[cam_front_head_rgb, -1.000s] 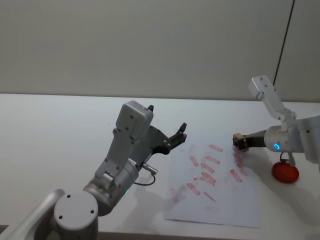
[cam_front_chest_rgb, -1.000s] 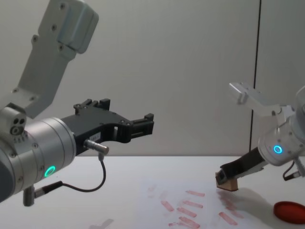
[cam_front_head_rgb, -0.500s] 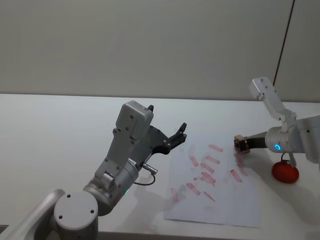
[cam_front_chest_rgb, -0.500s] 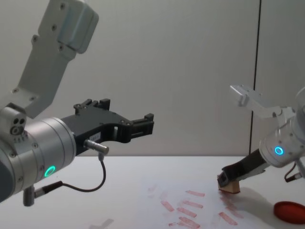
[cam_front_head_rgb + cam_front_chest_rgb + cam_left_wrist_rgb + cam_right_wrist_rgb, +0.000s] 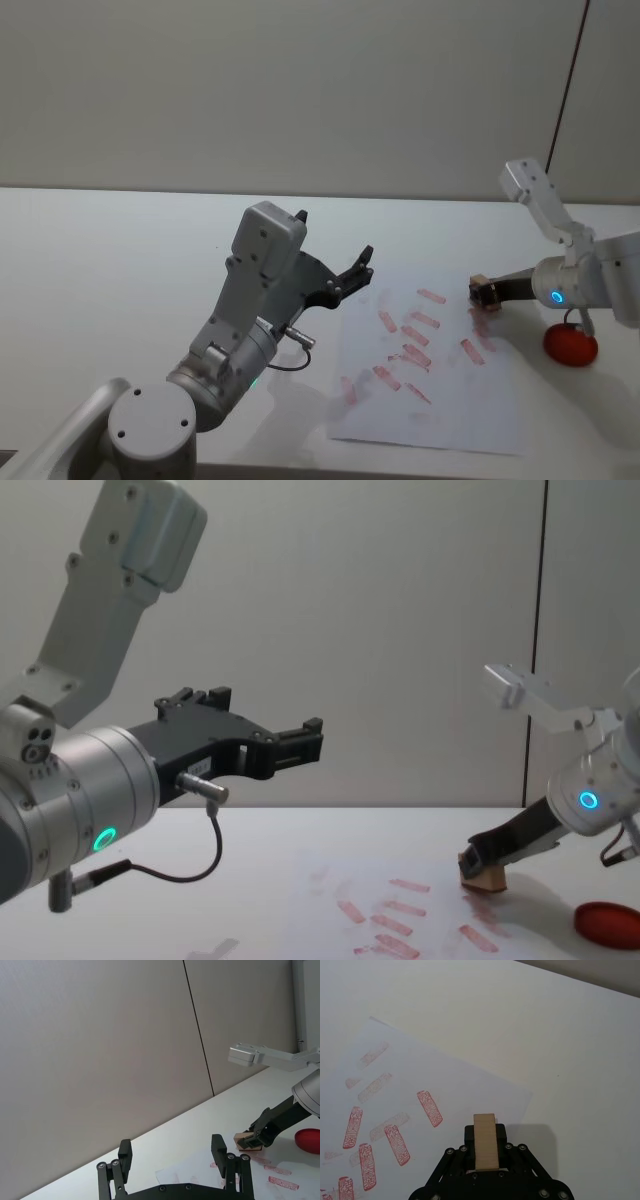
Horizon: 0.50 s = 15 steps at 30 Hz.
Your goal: Use the one hand to pick up the stamp and affix it onto the A4 paper.
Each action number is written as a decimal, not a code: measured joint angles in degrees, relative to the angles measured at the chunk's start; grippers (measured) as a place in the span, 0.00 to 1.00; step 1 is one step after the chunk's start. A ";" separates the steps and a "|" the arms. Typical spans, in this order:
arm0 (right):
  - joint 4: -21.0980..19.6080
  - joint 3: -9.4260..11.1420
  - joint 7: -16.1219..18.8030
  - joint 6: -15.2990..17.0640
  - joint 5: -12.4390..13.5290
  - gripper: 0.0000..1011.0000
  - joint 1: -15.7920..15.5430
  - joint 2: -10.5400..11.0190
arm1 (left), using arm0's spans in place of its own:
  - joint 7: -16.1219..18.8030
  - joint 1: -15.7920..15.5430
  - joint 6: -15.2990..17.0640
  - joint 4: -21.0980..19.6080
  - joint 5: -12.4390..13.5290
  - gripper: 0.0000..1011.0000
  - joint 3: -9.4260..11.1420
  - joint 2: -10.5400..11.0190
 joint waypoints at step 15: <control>-0.60 -0.05 0.17 0.29 0.33 0.22 -0.79 0.27 | 0.00 0.00 0.00 0.00 0.00 0.99 0.00 0.00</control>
